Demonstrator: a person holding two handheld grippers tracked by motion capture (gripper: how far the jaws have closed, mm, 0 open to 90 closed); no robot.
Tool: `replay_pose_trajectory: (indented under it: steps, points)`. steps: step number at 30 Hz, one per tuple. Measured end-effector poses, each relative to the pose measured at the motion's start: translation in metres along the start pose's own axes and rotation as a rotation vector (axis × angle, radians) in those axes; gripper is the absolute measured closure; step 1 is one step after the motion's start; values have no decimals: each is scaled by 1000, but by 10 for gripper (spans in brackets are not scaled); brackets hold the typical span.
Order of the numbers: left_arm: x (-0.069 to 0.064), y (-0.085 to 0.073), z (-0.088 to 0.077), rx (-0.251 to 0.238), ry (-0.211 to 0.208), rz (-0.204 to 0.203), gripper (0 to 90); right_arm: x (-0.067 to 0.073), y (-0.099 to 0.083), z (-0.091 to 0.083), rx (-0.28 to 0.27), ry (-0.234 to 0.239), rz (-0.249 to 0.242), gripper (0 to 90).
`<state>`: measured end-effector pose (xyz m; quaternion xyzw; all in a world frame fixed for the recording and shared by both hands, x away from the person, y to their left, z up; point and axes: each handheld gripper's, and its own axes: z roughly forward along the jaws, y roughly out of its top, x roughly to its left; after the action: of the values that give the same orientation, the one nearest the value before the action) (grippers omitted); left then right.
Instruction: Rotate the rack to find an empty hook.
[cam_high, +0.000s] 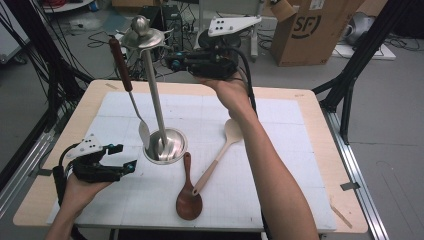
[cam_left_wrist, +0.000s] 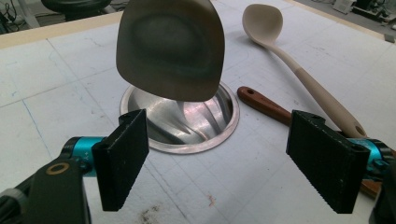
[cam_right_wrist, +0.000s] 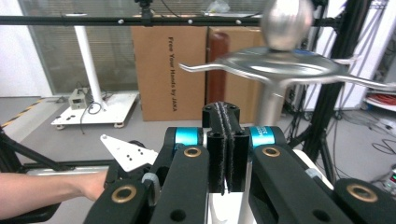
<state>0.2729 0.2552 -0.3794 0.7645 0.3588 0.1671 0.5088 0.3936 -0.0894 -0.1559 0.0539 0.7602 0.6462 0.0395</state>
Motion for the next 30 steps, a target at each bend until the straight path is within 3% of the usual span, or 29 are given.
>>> replay_pose_trajectory:
  steps: [11, 22, 30]
  points:
    - [0, 0, 0, 0, -3, -1, 216, -13, -2, -13, -26, -53, 26, 892]
    - [0, 0, 0, 0, -5, 4, 216, -17, 3, -8, -7, -62, 22, 892]
    - [-1, 0, 0, -1, -7, 1, 216, -17, 6, -9, -25, -61, 19, 892]
